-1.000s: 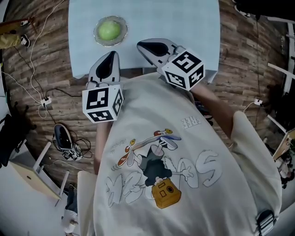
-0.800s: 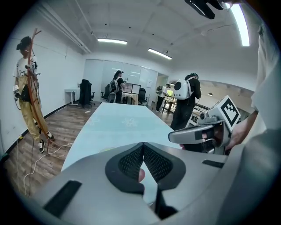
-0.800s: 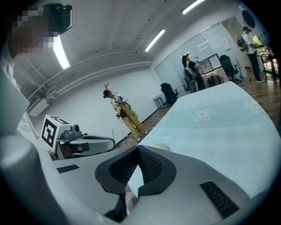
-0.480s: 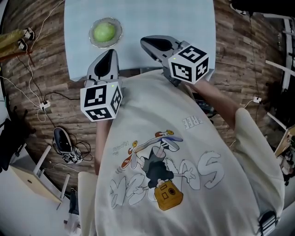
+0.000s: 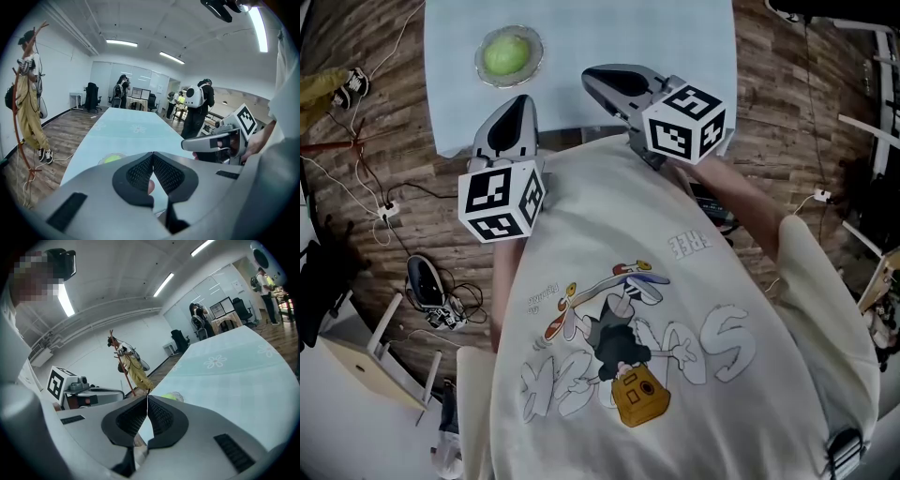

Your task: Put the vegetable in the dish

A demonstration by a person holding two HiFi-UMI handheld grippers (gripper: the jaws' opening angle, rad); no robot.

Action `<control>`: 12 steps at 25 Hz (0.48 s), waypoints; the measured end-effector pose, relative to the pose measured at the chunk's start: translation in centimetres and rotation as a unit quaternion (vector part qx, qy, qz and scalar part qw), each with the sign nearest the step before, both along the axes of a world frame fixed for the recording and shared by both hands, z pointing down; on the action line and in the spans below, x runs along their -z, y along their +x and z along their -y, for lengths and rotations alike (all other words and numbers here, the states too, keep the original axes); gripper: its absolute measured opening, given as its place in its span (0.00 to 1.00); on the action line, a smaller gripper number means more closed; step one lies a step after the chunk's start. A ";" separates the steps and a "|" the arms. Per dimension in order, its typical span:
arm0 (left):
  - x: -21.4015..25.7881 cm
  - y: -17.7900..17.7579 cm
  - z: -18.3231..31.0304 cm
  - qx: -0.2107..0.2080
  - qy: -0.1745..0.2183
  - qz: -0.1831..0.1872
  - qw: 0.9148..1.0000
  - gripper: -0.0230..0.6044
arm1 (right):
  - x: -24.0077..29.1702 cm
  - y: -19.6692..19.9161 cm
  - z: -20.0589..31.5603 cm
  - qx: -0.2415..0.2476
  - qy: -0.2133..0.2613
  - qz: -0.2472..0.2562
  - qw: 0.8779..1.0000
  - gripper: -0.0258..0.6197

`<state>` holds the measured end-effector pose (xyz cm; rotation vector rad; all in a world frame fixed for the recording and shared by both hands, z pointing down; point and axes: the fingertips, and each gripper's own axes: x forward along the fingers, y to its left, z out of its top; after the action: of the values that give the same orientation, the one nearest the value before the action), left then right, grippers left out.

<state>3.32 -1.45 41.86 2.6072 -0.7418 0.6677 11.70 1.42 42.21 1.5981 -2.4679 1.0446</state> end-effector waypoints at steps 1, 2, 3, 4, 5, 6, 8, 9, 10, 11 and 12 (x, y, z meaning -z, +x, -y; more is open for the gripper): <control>0.0 0.0 -0.1 0.001 0.000 -0.001 1.000 0.05 | 0.0 0.0 -0.2 0.001 0.001 -0.001 1.000 0.07; 0.0 0.0 -0.3 0.002 -0.001 -0.001 1.000 0.05 | 0.1 -0.1 -0.3 0.003 0.002 -0.002 1.000 0.07; 0.0 -0.1 -0.4 0.002 -0.001 -0.002 1.000 0.05 | 0.2 -0.3 -0.4 0.005 0.003 -0.003 1.000 0.07; 0.1 -0.3 -0.4 0.003 -0.001 -0.002 1.000 0.05 | 0.2 -0.5 -0.4 0.007 0.004 -0.004 1.000 0.07; 0.1 -0.4 -0.4 0.003 -0.001 -0.002 1.000 0.05 | 0.3 -0.7 -0.3 0.009 0.004 -0.004 1.000 0.07; 0.1 -0.5 -0.2 0.005 -0.001 -0.003 1.000 0.05 | 0.3 -0.8 -0.2 0.010 0.005 -0.004 1.000 0.07; 0.1 -0.8 0.1 0.008 -0.002 -0.005 1.000 0.05 | 0.3 -1.1 0.1 0.012 0.006 -0.005 1.000 0.07; 0.1 -0.9 0.3 0.008 -0.003 -0.005 1.000 0.05 | 0.4 -1.2 0.2 0.012 0.007 -0.006 1.000 0.07; 0.0 -0.9 0.5 0.008 -0.003 -0.005 1.000 0.05 | 0.3 -1.2 0.3 0.012 0.007 -0.008 1.000 0.07; 0.0 -0.9 0.6 0.006 -0.003 -0.004 1.000 0.05 | 0.3 -1.2 0.5 0.013 0.006 -0.011 1.000 0.07; 0.0 -0.8 0.6 0.004 -0.003 -0.003 1.000 0.05 | 0.3 -1.2 0.5 0.013 0.005 -0.015 1.000 0.07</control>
<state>2.53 -2.06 41.89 2.5990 -0.7476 0.6574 10.49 0.89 41.96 1.5687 -2.4713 0.9994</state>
